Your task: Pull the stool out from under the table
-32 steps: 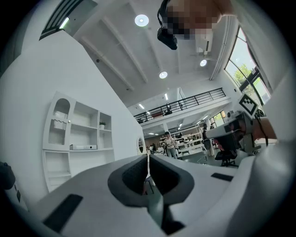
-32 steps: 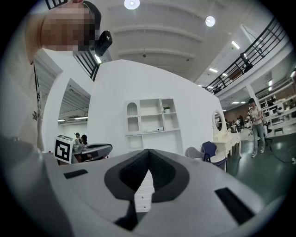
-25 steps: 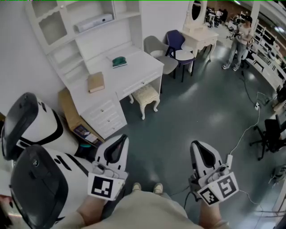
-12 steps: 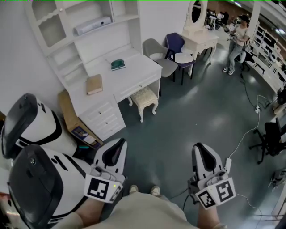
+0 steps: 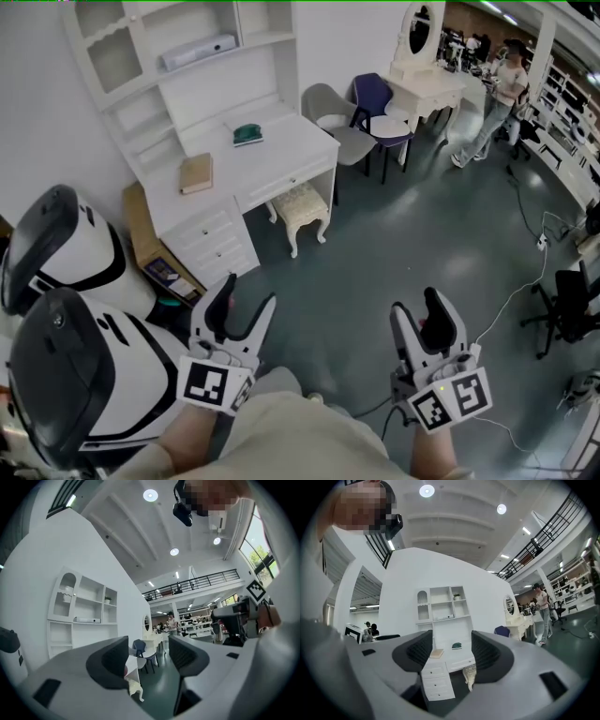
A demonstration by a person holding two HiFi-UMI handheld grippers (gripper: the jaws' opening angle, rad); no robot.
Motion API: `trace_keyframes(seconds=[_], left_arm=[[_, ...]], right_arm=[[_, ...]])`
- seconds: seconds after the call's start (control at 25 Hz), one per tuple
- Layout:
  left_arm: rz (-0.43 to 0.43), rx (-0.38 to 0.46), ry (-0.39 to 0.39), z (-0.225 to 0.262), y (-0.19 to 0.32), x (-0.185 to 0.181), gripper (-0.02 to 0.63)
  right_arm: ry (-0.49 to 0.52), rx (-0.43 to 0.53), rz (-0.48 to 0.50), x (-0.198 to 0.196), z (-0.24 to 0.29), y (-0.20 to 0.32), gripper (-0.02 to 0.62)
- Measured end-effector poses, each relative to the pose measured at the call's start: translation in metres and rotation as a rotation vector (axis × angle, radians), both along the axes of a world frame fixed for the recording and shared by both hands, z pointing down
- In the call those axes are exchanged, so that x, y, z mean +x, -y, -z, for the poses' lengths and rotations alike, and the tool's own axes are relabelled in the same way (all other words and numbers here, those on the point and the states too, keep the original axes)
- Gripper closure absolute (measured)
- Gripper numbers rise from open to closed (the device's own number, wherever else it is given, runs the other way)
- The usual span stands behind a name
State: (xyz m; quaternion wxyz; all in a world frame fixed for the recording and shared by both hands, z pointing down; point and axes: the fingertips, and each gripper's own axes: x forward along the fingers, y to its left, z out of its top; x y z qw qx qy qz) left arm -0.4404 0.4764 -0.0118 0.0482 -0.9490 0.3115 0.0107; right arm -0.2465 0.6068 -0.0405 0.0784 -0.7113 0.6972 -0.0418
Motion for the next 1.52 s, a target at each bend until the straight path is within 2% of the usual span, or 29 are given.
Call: trace_keyframes(seconds=[0.12, 0.4, 0.52, 0.72, 1.08, 1.52], left_arm=[[0.029, 0.004, 0.008, -0.008, 0.004, 0.003, 0.345], [0.022, 0.009, -0.003, -0.027, 0.033, 0.027, 0.345], [0.025, 0.015, 0.022, -0.040, 0.055, 0.041, 0.345], [0.005, -0.005, -0.008, -0.040, 0.100, 0.061, 0.345], [-0.005, -0.058, 0.026, -0.052, 0.230, 0.097, 0.345], [0.010, -0.145, 0.048, -0.070, 0.423, 0.142, 0.345]], right_arm=[[-0.004, -0.012, 0.011, 0.008, -0.008, 0.004, 0.331], [-0.011, -0.041, 0.032, 0.024, -0.044, 0.041, 0.330], [-0.048, -0.062, 0.039, 0.034, -0.056, 0.065, 0.330], [-0.036, -0.088, 0.075, 0.049, -0.067, 0.119, 0.322], [-0.038, -0.161, 0.110, 0.073, -0.078, 0.255, 0.318], [-0.017, -0.278, 0.134, 0.123, -0.100, 0.446, 0.319]])
